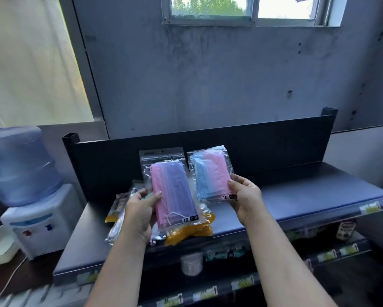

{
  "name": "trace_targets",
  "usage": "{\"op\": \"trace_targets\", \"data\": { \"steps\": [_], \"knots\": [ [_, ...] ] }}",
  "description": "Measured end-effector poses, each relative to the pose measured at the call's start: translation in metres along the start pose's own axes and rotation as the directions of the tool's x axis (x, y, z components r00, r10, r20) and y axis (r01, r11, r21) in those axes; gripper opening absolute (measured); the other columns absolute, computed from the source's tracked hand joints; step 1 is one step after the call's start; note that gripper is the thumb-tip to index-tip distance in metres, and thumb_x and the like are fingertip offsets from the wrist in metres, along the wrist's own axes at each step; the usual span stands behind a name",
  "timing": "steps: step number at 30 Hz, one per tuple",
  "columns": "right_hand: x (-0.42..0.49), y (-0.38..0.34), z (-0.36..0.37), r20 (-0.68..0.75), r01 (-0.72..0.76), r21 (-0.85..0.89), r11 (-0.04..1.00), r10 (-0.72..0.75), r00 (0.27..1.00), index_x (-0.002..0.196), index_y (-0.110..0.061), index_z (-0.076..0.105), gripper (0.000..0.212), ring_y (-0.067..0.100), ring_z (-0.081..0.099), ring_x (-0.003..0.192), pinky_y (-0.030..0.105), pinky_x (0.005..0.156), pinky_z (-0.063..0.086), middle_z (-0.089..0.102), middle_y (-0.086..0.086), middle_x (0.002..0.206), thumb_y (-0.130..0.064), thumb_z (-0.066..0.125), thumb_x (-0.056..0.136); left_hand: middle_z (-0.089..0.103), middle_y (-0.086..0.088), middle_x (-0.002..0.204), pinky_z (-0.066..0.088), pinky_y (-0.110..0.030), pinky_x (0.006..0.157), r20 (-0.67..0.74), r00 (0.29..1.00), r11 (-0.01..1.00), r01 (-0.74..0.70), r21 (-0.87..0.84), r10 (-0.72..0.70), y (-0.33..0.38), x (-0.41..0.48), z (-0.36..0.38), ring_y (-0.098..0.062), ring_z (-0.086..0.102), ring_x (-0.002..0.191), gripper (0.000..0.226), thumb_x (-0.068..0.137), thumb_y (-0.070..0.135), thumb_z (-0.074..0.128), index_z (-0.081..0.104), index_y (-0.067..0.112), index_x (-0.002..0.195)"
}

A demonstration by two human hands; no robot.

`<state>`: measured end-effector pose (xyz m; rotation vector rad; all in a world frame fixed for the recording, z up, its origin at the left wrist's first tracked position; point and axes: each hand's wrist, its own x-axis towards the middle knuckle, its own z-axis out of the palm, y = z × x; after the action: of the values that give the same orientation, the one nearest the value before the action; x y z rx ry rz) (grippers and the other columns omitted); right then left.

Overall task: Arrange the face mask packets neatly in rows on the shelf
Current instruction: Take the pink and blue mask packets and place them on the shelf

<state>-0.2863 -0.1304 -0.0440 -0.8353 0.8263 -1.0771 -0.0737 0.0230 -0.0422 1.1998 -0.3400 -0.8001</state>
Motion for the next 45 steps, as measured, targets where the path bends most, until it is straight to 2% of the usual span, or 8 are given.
{"op": "trace_targets", "data": {
  "steps": [5,8,10,15,25,32,36,45],
  "knots": [
    [0.025,-0.027,-0.056,-0.022,0.042,-0.005,0.999,-0.042,0.999,0.12,-0.008,0.068,0.022,0.021,0.072,0.082,0.027,0.058,0.06,0.075,0.012,0.115,-0.002,0.065,0.099,0.076,-0.021,0.105,0.066,-0.043,0.071,0.006,1.0,1.0,-0.011,0.029,0.011,-0.03,-0.001,0.065,-0.031,0.075,0.082,0.028,0.098,0.001,0.068,0.059,0.003,0.125],
    [0.046,-0.045,-0.099,-0.028,0.058,-0.009,0.998,-0.059,0.998,0.123,-0.009,0.067,0.025,0.023,0.073,0.087,0.027,0.058,0.061,0.074,0.011,0.119,-0.002,0.066,0.099,0.077,-0.02,0.1,0.067,-0.052,0.074,0.02,1.0,0.999,-0.016,0.051,0.015,-0.054,-0.002,0.11,-0.031,0.076,0.08,0.021,0.098,0.003,0.068,0.062,0.005,0.118],
    [0.06,-0.057,-0.131,-0.036,0.059,-0.023,0.998,-0.06,0.998,0.122,-0.01,0.068,0.025,0.025,0.074,0.091,0.035,0.07,0.065,0.074,0.012,0.121,-0.003,0.067,0.099,0.077,-0.023,0.102,0.061,-0.065,0.085,0.023,1.0,0.998,0.013,0.06,-0.015,-0.073,-0.003,0.139,-0.037,0.076,0.086,0.023,0.098,0.005,0.068,0.062,0.003,0.12],
    [0.098,-0.09,-0.205,-0.058,0.041,-0.097,0.994,-0.047,0.997,0.119,-0.012,0.07,0.022,0.034,0.075,0.107,0.055,0.096,0.059,0.073,0.015,0.125,-0.004,0.067,0.099,0.075,-0.022,0.106,0.063,-0.045,0.065,-0.035,0.997,0.993,0.067,0.098,-0.064,-0.118,-0.009,0.205,-0.033,0.076,0.086,0.018,0.101,0.006,0.065,0.063,0.002,0.118],
    [0.159,-0.102,-0.261,-0.082,-0.023,-0.089,0.996,0.016,0.997,0.116,-0.015,0.071,0.02,0.027,0.073,0.097,0.053,0.096,0.059,0.074,0.011,0.122,-0.004,0.065,0.099,0.074,-0.03,0.112,0.055,-0.068,0.099,-0.085,0.985,0.984,0.159,0.079,-0.153,-0.165,0.022,0.265,-0.042,0.073,0.098,0.027,0.103,0.001,0.052,0.062,-0.002,0.128],
    [0.195,-0.102,-0.29,-0.154,-0.061,-0.084,0.995,0.047,0.987,0.116,-0.016,0.071,0.021,0.025,0.072,0.089,0.039,0.077,0.059,0.076,0.012,0.117,-0.004,0.064,0.099,0.074,-0.03,0.114,0.058,-0.066,0.092,-0.061,0.977,0.971,0.21,0.11,-0.205,-0.187,0.056,0.302,-0.043,0.074,0.098,0.023,0.104,-0.001,0.052,0.062,0.001,0.124],
    [0.213,-0.116,-0.309,-0.191,-0.065,-0.108,0.992,0.043,0.981,0.112,-0.018,0.071,0.023,0.024,0.069,0.087,0.041,0.081,0.056,0.077,0.008,0.111,-0.002,0.061,0.099,0.074,-0.032,0.117,0.054,-0.074,0.095,-0.054,0.968,0.959,0.252,0.129,-0.247,-0.203,0.069,0.33,-0.05,0.072,0.11,0.025,0.102,-0.002,0.054,0.062,-0.002,0.126],
    [0.267,-0.149,-0.364,-0.229,-0.121,-0.162,0.979,0.082,0.97,0.112,-0.013,0.07,0.023,0.024,0.067,0.083,0.04,0.078,0.056,0.075,0.009,0.107,0.003,0.06,0.098,0.074,-0.032,0.115,0.053,-0.074,0.097,-0.068,0.963,0.953,0.269,0.139,-0.262,-0.233,0.075,0.409,-0.043,0.071,0.099,0.022,0.102,-0.006,0.053,0.063,-0.004,0.121]
  ]
}}
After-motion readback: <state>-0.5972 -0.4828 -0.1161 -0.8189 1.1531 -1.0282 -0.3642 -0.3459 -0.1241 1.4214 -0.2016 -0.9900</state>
